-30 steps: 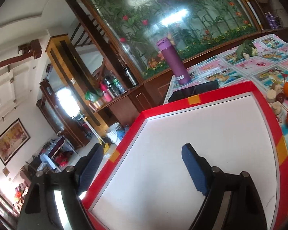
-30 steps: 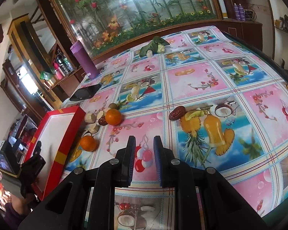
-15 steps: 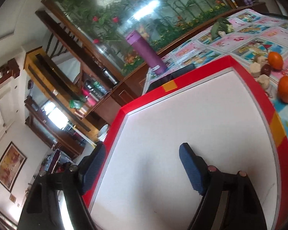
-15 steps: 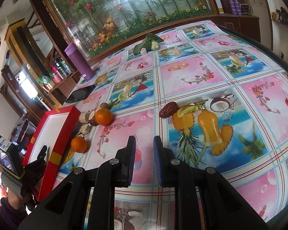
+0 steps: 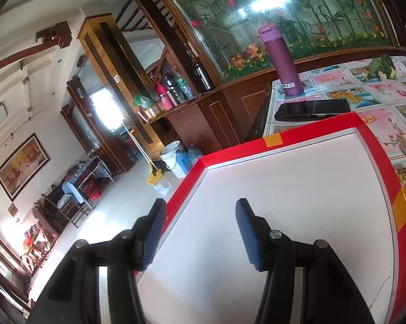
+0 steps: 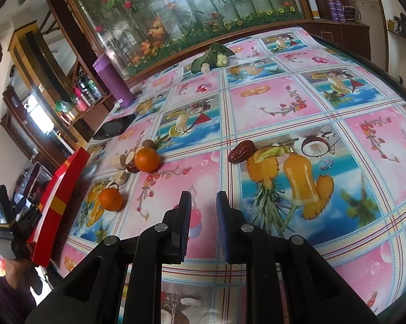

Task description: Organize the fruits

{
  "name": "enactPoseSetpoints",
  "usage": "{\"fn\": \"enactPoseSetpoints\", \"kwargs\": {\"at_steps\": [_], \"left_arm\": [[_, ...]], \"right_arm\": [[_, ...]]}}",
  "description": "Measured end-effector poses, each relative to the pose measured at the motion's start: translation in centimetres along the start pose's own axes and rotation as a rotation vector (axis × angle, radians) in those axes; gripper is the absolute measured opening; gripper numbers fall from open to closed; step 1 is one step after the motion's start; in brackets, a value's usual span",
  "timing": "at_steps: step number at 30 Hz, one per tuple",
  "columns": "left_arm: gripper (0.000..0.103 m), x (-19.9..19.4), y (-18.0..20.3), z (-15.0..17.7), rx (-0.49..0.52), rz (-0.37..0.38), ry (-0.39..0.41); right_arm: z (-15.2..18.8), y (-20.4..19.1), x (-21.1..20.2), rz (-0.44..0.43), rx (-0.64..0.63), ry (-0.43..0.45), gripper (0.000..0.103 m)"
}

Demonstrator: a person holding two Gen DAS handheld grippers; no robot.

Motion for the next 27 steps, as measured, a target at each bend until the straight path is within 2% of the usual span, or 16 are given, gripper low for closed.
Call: {"fn": "enactPoseSetpoints", "kwargs": {"at_steps": [7, 16, 20, 22, 25, 27], "left_arm": [[0.055, -1.0, -2.5, -0.8, -0.046, 0.001, 0.021], [0.053, -1.2, -4.4, -1.8, -0.024, -0.077, 0.037], [0.052, -0.7, -4.3, -1.6, -0.022, -0.089, 0.019], [0.052, -0.5, -3.5, -1.5, 0.010, -0.114, 0.011], [0.052, 0.2, -2.8, -1.3, 0.007, -0.130, -0.031], [0.052, 0.9, -2.5, -1.0, 0.000, -0.169, -0.055]], "right_arm": [[0.1, -0.1, 0.1, -0.011, -0.007, -0.006, 0.019], [0.1, 0.0, 0.1, -0.041, -0.001, -0.018, 0.019], [0.1, 0.0, 0.0, -0.052, -0.003, -0.018, 0.019], [0.1, 0.1, 0.0, -0.059, -0.002, -0.019, 0.019], [0.1, 0.1, 0.0, -0.068, 0.001, -0.023, 0.019], [0.1, 0.1, 0.0, -0.072, 0.003, -0.025, 0.019]]}}
Point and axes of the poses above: each gripper's, at about its wrist camera, not at the fingertips, and x roughly the way its jaws point, y to its right, z to its underside, the point moved 1 cm from there along x, roughly the way its jaws point, and after that the axes turned 7 degrees about x, right-handed, at the moved point
